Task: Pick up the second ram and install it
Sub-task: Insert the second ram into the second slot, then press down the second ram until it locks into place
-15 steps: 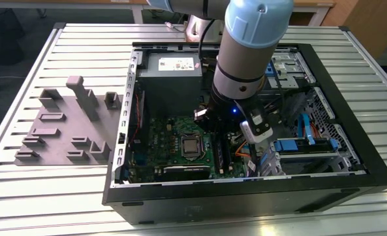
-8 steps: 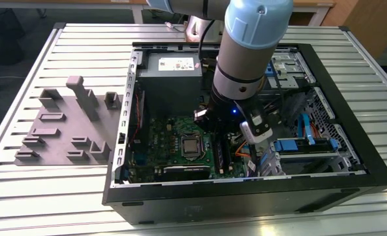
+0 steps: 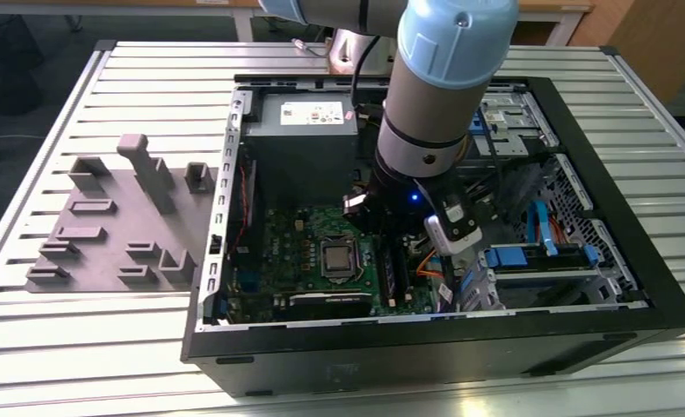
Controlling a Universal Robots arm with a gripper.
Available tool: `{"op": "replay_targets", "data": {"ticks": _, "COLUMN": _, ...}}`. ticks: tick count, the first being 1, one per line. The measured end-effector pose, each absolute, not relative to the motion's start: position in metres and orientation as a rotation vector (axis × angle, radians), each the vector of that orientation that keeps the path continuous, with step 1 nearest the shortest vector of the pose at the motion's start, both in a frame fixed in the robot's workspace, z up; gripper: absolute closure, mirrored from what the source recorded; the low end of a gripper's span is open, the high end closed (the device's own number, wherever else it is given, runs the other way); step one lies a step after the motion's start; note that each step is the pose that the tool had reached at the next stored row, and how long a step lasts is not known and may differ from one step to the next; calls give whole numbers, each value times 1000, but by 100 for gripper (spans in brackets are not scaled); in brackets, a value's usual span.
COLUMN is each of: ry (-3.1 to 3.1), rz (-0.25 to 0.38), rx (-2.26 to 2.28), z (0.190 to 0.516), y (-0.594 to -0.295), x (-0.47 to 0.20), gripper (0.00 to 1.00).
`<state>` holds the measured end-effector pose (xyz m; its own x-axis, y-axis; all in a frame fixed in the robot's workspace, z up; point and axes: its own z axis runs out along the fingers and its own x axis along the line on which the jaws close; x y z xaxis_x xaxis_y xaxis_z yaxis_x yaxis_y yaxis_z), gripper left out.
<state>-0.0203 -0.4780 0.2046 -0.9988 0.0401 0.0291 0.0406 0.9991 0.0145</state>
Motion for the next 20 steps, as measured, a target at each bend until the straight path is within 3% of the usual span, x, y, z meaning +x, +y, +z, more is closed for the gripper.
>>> {"op": "replay_targets", "data": {"ticks": 20, "ry": -3112, "rz": -38, "rx": -63, "z": 205, "y": -478, "x": -20, "gripper": 86}}
